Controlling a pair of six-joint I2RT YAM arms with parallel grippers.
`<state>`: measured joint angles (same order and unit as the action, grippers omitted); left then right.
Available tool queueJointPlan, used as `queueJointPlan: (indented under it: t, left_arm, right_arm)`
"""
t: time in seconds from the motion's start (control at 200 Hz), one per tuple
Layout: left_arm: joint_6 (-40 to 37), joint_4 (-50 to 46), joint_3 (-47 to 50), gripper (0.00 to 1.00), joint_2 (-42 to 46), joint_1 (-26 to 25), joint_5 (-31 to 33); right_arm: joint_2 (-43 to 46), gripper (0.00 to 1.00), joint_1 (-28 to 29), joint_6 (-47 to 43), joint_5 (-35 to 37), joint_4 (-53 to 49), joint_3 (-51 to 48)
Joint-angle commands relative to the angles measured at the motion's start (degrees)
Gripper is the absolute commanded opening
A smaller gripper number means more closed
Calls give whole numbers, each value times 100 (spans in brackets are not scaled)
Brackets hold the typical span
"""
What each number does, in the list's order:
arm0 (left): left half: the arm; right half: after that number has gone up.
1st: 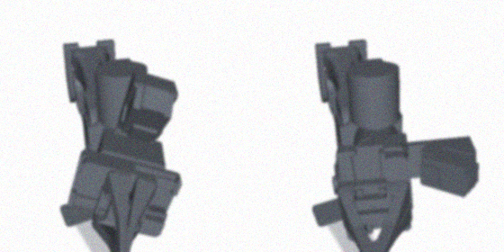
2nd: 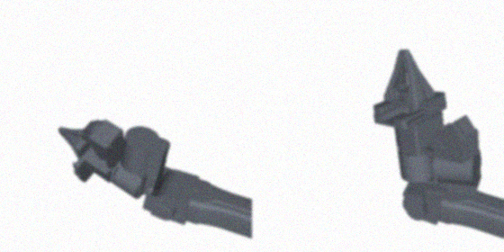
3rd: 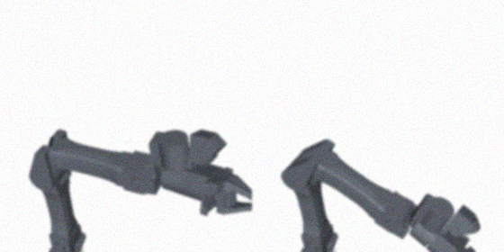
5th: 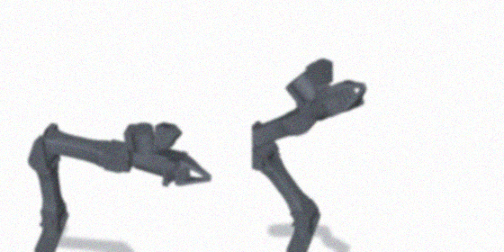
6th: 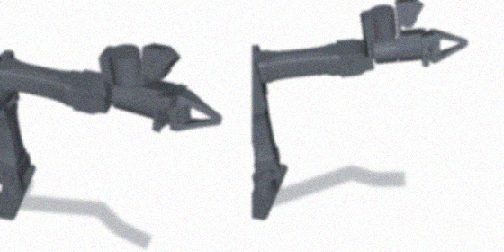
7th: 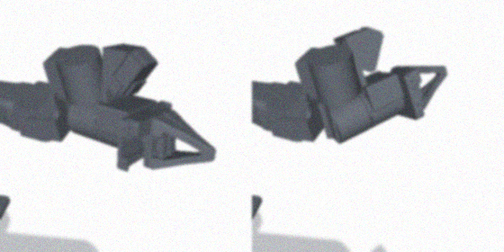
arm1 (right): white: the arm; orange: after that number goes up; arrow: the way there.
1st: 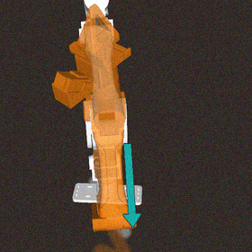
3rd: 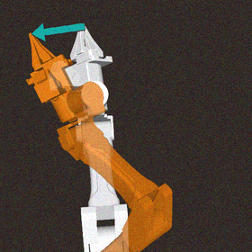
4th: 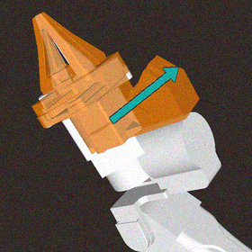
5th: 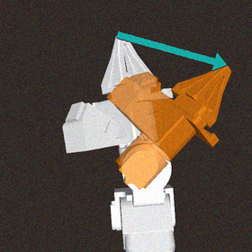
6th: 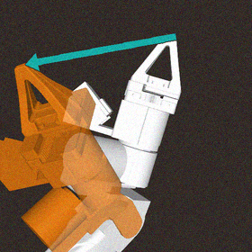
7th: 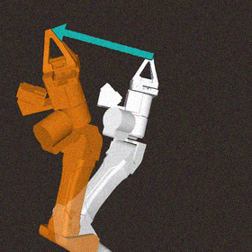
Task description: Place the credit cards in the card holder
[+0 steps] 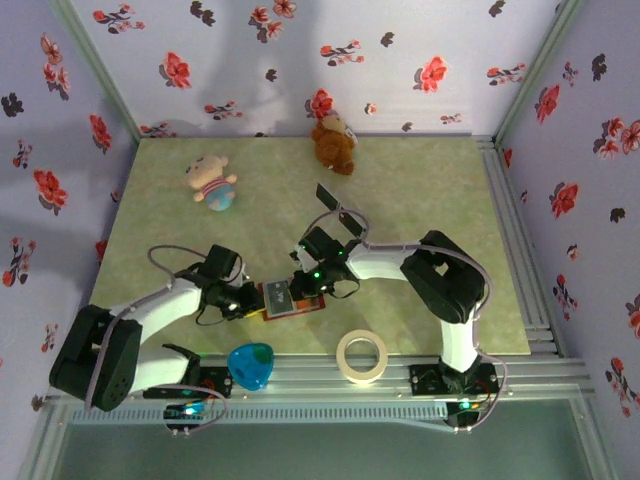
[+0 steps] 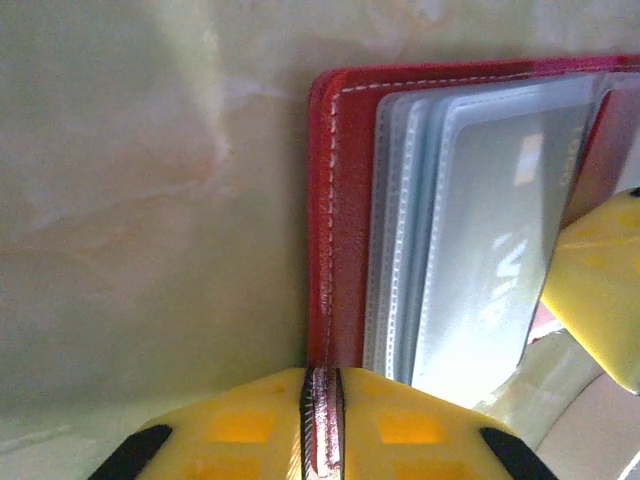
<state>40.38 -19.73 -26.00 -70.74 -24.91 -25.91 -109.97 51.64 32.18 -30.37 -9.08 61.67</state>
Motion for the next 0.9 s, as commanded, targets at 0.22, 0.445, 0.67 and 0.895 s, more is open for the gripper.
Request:
queueJointPlan:
  t: [0.22, 0.445, 0.67, 0.895]
  left_arm:
    - [196, 251, -151, 25, -5, -48, -508]
    - [616, 534, -75, 24, 324, 89, -693]
    - [862, 903, -72, 14, 466, 205, -779]
    - [950, 1027, 62, 14, 473, 208, -810]
  right_arm:
    - [-397, 23, 207, 60, 870, -76, -19]
    - [-256, 26, 225, 2, 1310, -159, -182]
    - [313, 26, 209, 193, 1040, -100, -111]
    - [792, 32, 213, 249, 1250, -475, 132]
